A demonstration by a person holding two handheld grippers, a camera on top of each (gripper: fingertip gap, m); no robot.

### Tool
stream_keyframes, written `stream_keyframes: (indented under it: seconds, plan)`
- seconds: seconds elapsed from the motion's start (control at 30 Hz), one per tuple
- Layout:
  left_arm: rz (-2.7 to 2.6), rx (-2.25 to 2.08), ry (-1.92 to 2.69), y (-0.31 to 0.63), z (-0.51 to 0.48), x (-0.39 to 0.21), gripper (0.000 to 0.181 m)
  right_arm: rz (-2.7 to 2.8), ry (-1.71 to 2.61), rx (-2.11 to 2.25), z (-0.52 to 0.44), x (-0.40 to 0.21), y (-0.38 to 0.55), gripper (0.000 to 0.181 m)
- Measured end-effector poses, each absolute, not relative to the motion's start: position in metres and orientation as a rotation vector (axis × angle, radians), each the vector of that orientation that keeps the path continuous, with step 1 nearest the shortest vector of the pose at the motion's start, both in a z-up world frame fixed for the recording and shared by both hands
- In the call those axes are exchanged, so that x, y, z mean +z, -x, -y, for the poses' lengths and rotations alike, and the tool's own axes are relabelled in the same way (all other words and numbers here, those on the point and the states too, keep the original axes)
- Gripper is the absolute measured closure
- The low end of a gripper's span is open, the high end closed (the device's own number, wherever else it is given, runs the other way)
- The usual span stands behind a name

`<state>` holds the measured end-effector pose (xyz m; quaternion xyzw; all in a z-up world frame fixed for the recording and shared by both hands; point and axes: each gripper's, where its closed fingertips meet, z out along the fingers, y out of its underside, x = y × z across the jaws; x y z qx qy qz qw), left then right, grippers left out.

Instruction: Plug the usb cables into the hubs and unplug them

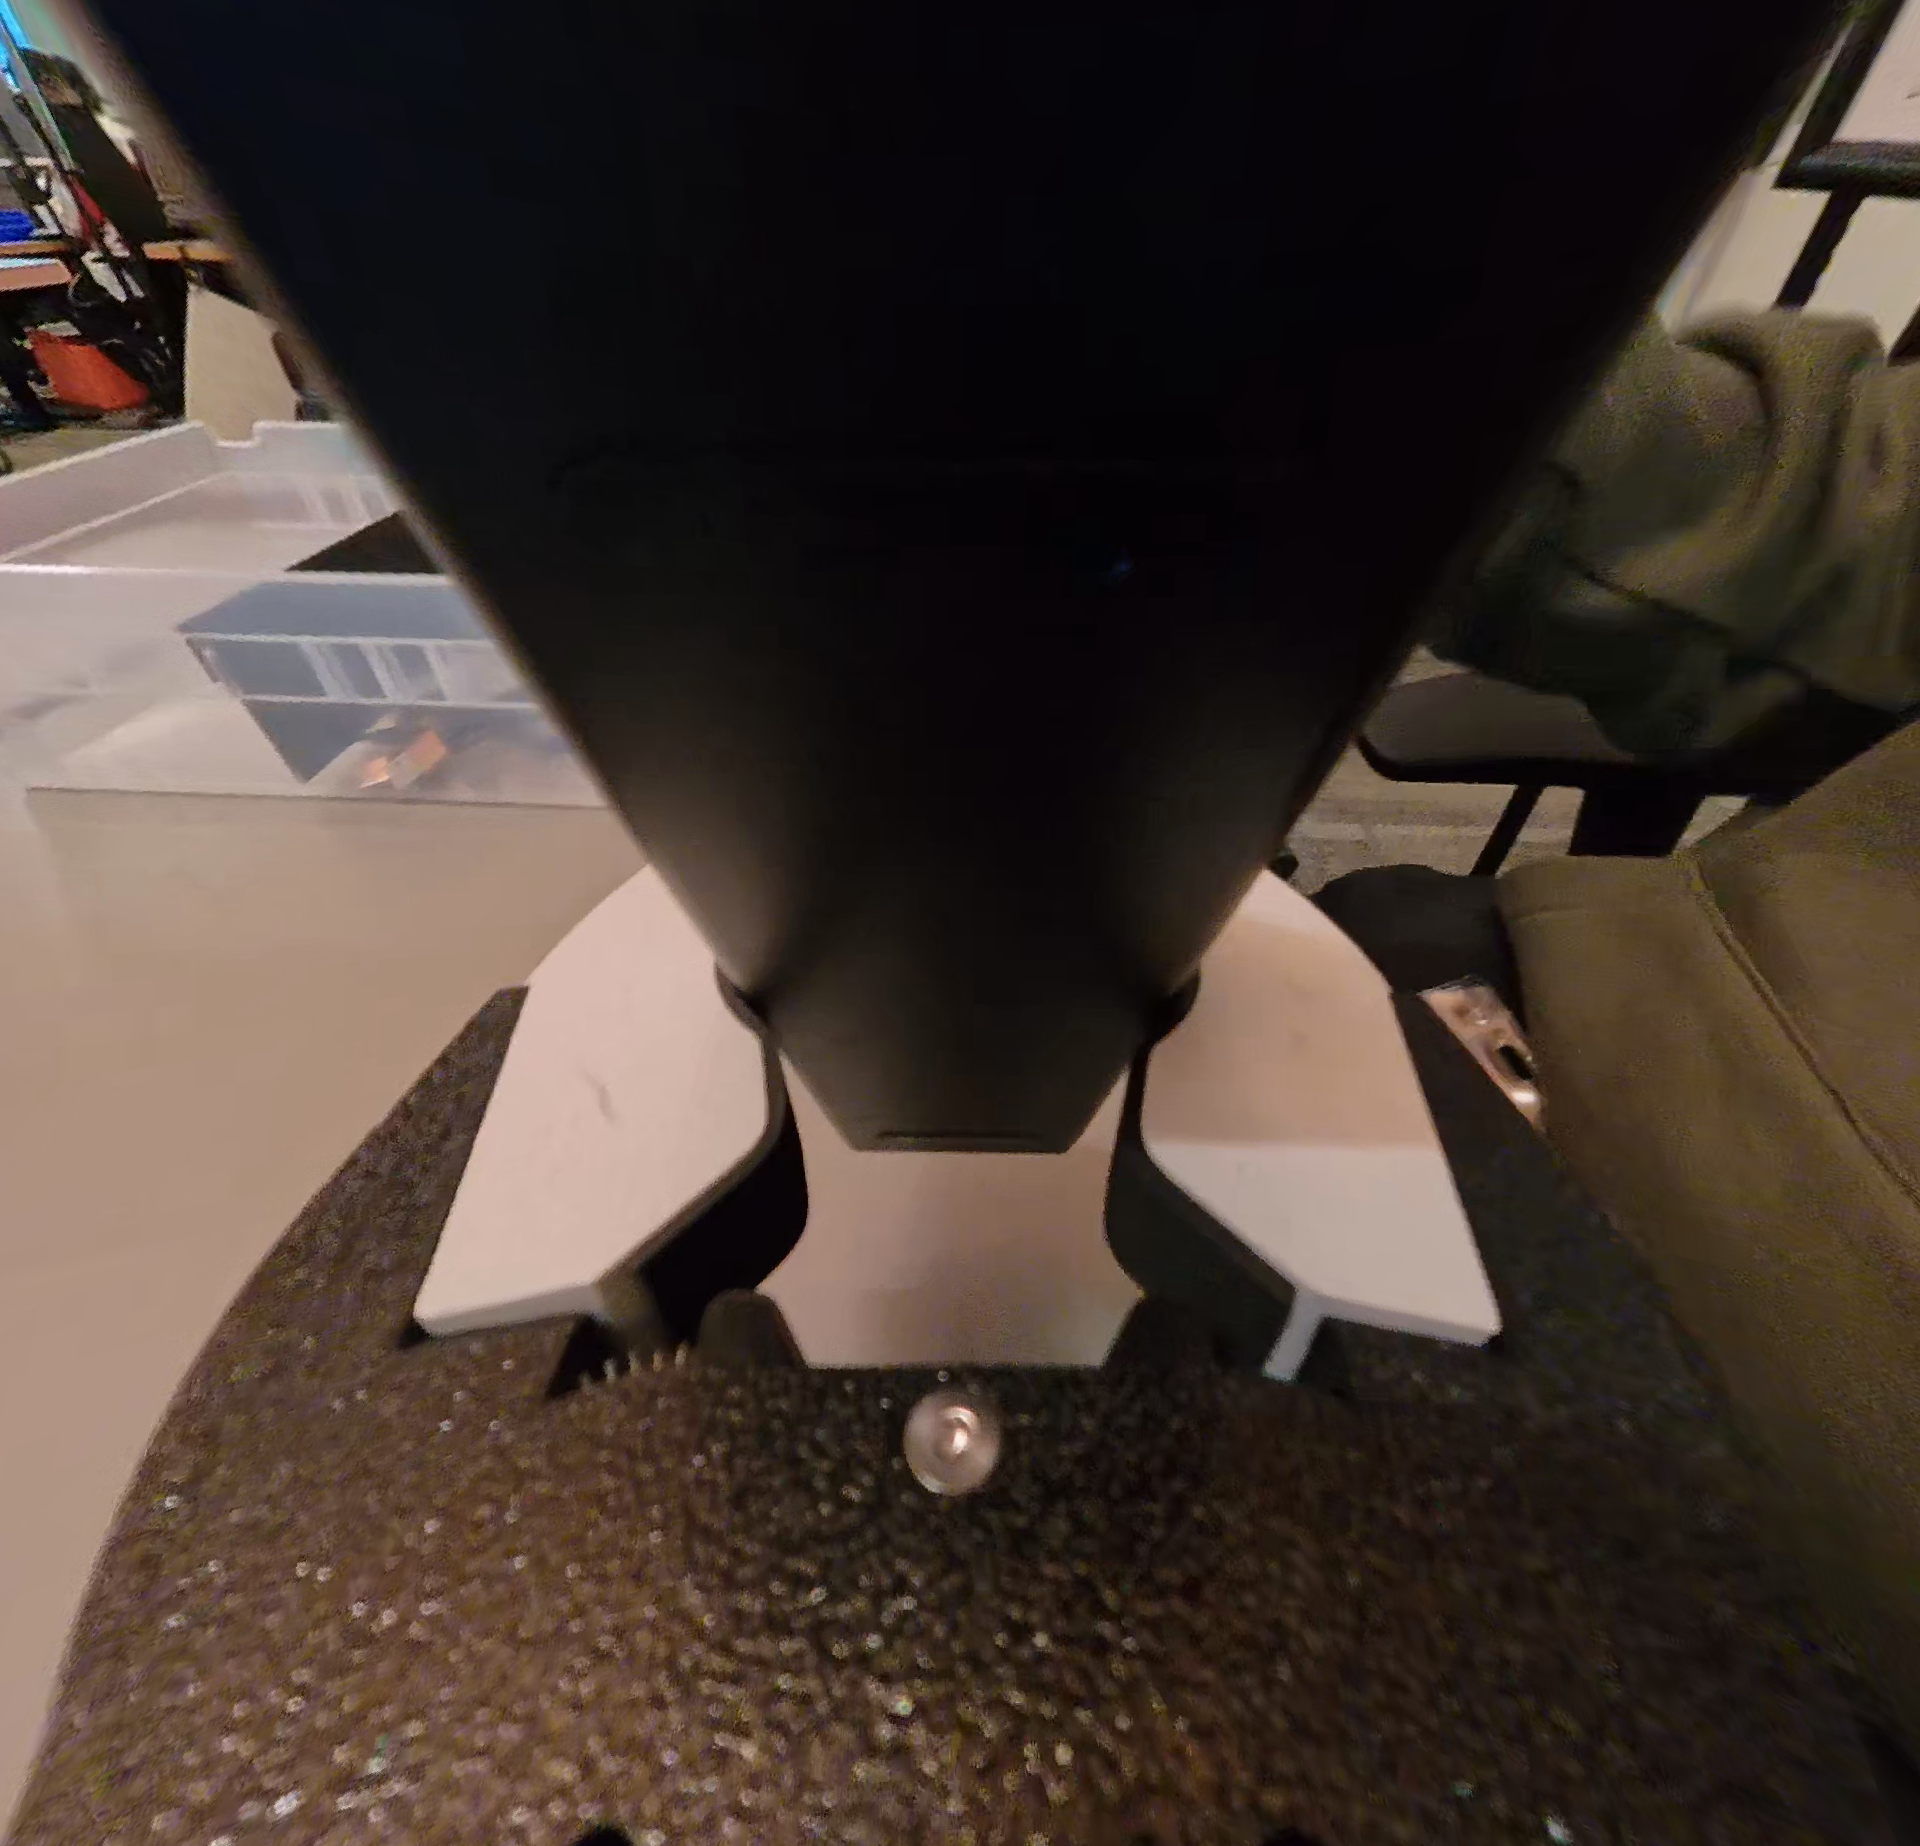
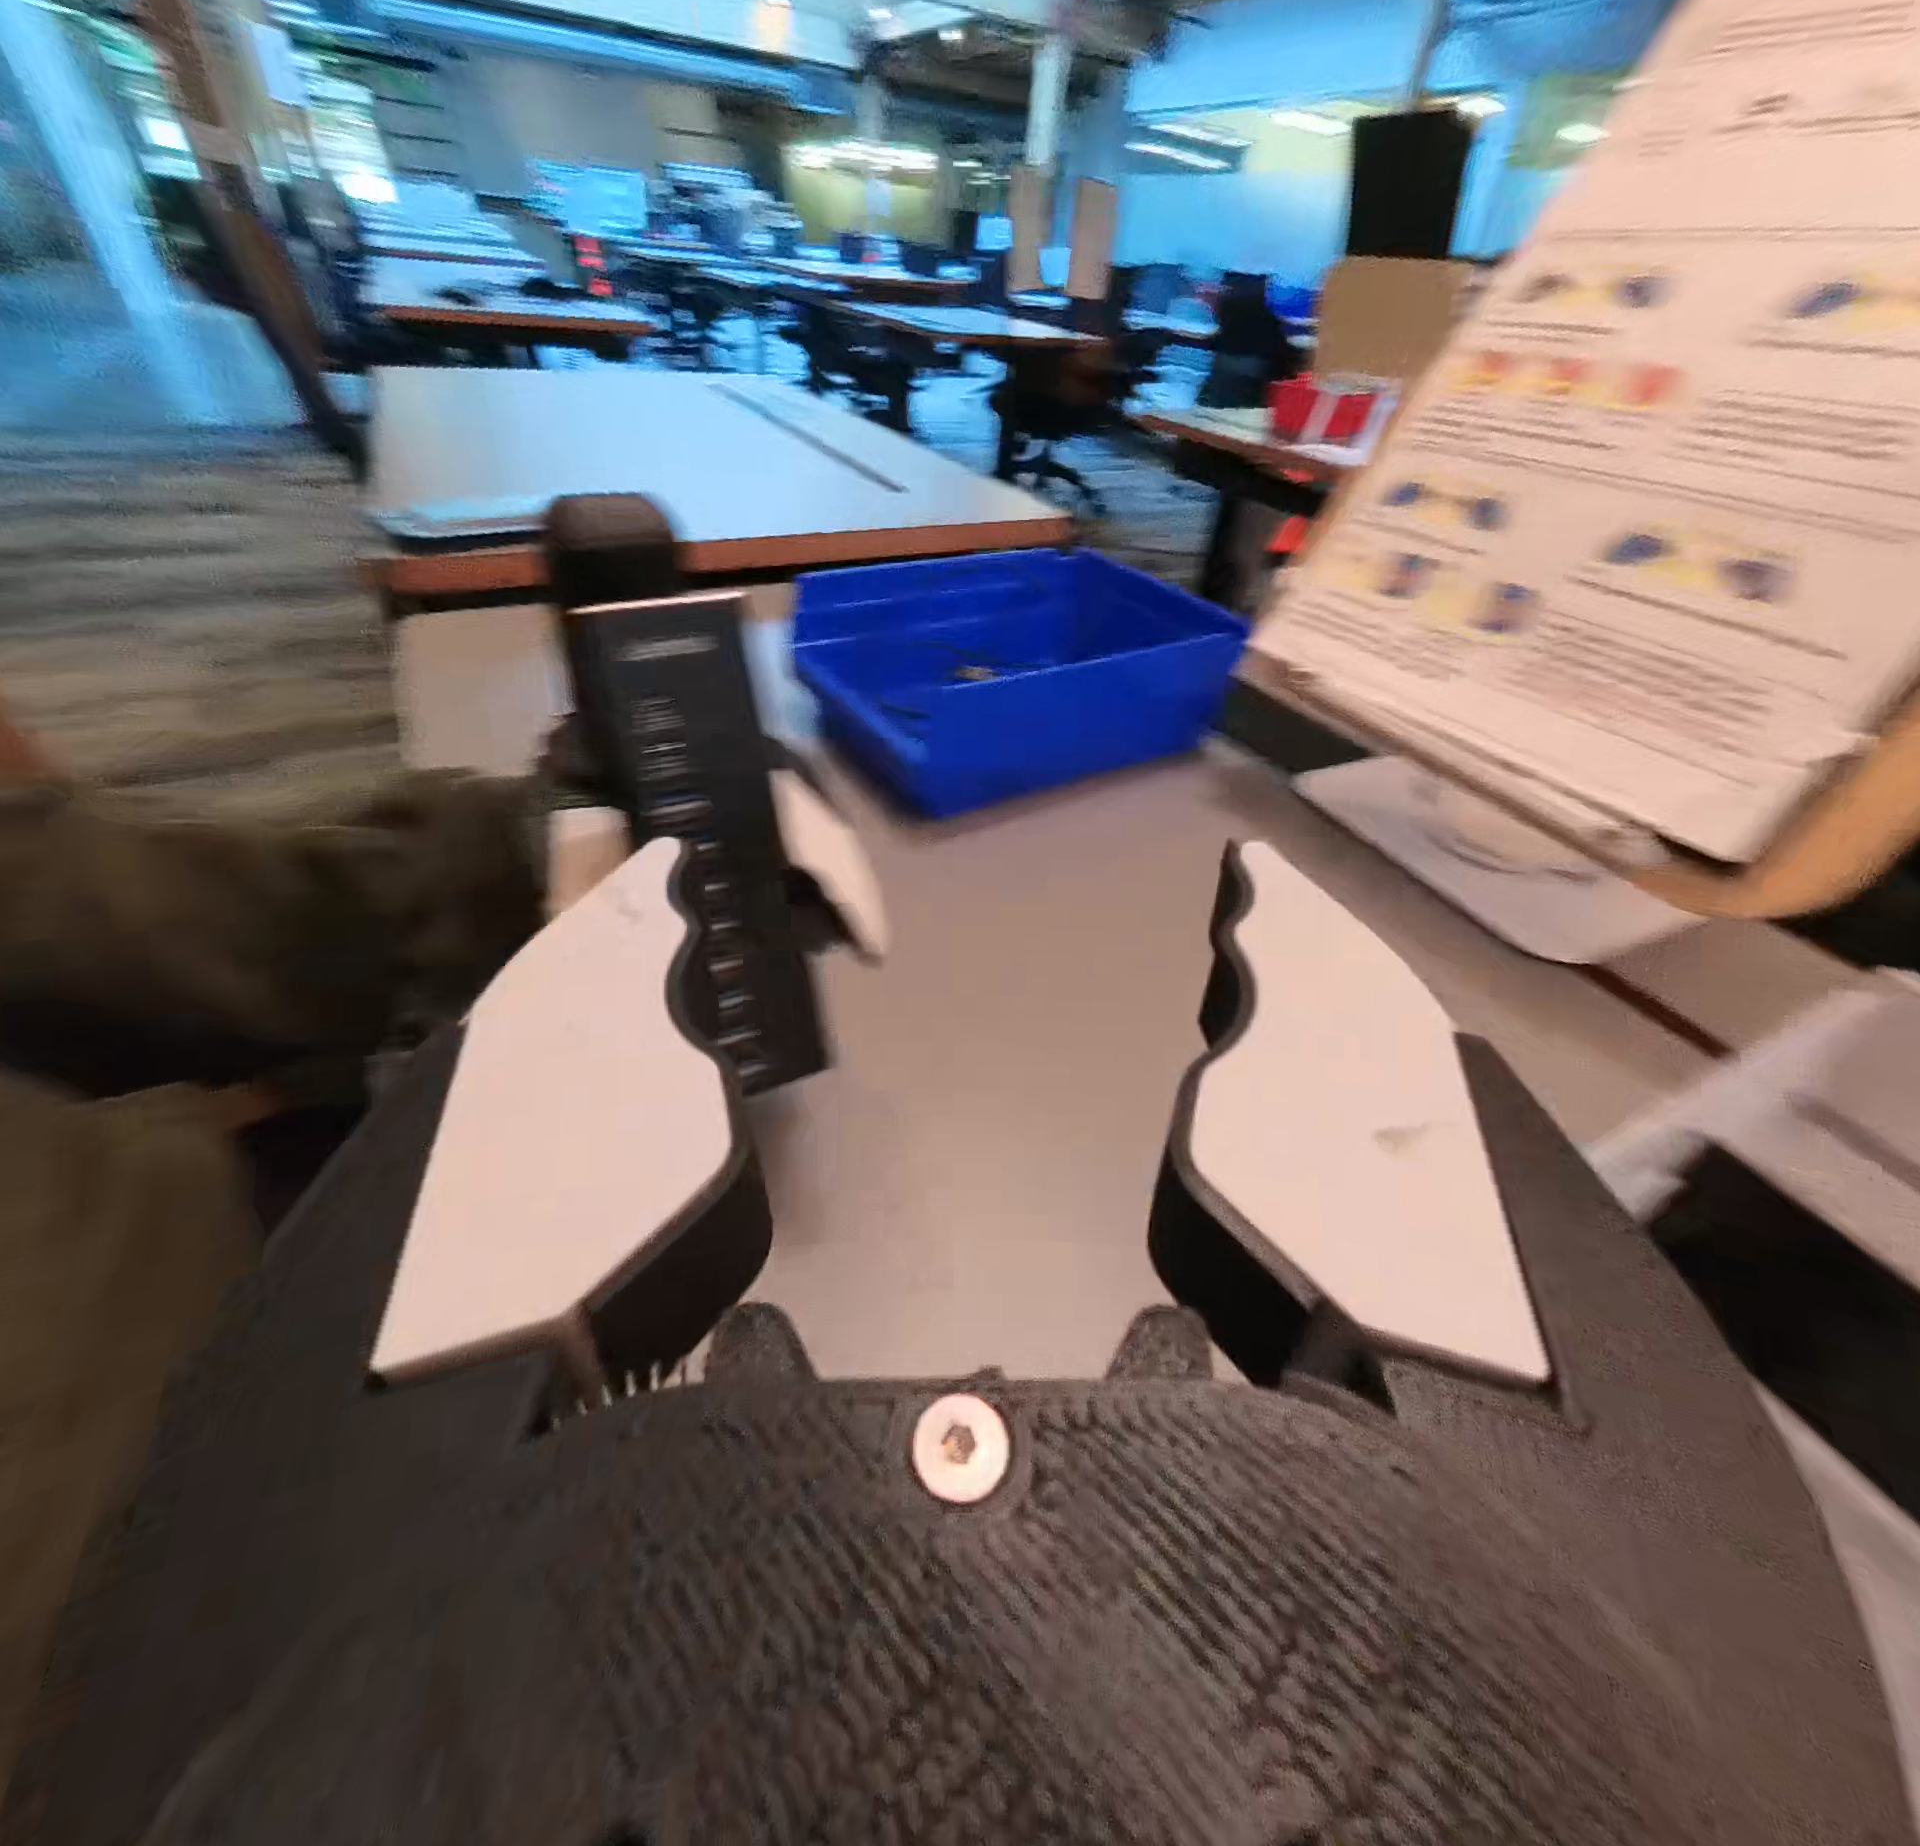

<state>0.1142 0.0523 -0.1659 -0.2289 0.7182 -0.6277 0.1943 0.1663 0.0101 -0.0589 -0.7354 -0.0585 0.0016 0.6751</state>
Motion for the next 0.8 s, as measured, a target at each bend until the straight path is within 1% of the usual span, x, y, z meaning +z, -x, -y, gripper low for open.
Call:
stream_keyframes:
  seconds: [0.1, 0.23, 0.3, 0.47, 0.53, 0.67, 0.8]
  plan:
    - [-2.021, -1.765, 0.594, -0.107, -0.042, -0.155, 0.111, 0.184, 1.655, 0.098, -0.013, -0.075, -0.109, 0.088]
    - [-2.055, -1.707, 0.510, -0.097, -0.032, -0.145, 0.111, 0.214, 1.684, 0.055, -0.025, -0.090, -0.084, 0.087]
    - [-2.052, -1.705, 0.477, -0.093, -0.030, -0.141, 0.111, 0.247, 1.688, 0.094, -0.031, -0.090, -0.074, 0.100]
    - [-2.102, -1.680, 0.441, -0.089, -0.028, -0.149, 0.111, 0.327, 1.760, 0.100, -0.053, -0.102, -0.069, 0.100]
    - [-2.108, -1.662, 0.444, -0.091, -0.029, -0.153, 0.111, 0.355, 1.785, 0.136, -0.064, -0.109, -0.064, 0.108]
    - [-2.110, -1.658, 0.442, -0.092, -0.029, -0.157, 0.112, 0.393, 1.847, 0.119, -0.087, -0.129, -0.061, 0.111]
    - [-2.138, -1.577, 0.445, -0.095, -0.037, -0.168, 0.112, 0.405, 1.828, 0.156, -0.096, -0.135, -0.058, 0.121]
